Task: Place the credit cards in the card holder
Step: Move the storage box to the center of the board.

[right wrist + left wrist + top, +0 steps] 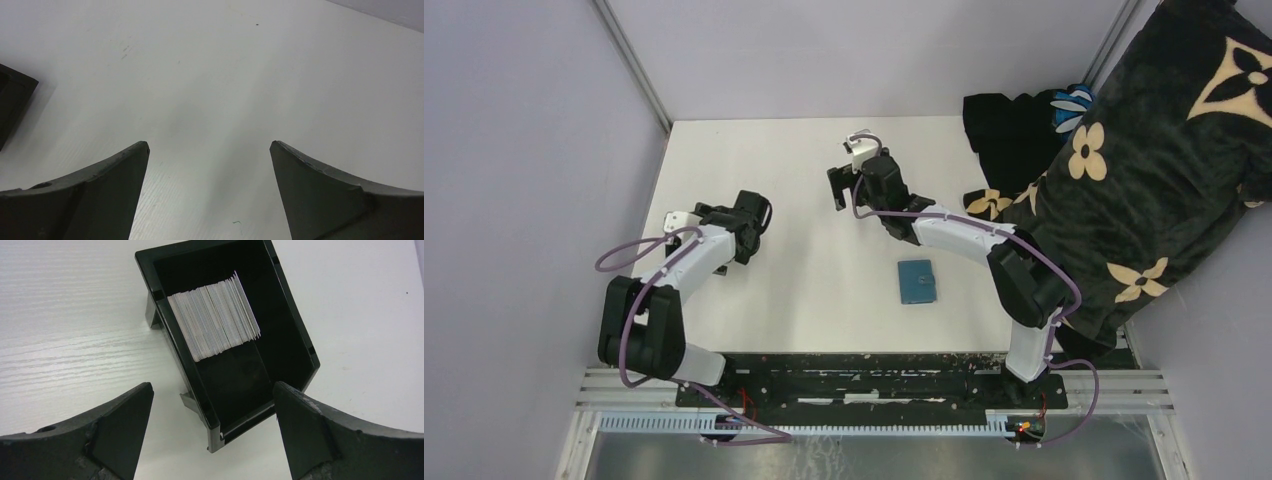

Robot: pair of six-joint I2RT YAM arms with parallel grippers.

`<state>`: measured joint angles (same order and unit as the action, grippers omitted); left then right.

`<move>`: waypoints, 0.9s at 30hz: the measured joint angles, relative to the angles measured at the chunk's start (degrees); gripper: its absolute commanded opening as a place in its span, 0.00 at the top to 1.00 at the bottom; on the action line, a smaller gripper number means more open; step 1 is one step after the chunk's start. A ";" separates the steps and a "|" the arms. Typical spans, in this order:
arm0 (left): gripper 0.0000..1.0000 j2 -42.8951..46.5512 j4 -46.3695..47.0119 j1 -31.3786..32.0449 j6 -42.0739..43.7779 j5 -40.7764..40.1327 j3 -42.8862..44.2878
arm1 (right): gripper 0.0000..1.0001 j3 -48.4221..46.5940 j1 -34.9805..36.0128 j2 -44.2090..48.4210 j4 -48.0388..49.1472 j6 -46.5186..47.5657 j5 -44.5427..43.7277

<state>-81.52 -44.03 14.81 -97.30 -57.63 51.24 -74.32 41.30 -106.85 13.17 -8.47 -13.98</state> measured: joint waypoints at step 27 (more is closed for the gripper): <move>0.51 -11.04 0.85 -1.99 -0.04 4.28 1.33 | 0.00 1.66 -3.30 -1.81 2.86 -2.43 3.28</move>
<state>-92.55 -43.18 12.82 -97.34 -53.34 52.58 -72.66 38.00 -108.66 16.03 -10.90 -10.70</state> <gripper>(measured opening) 0.583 0.997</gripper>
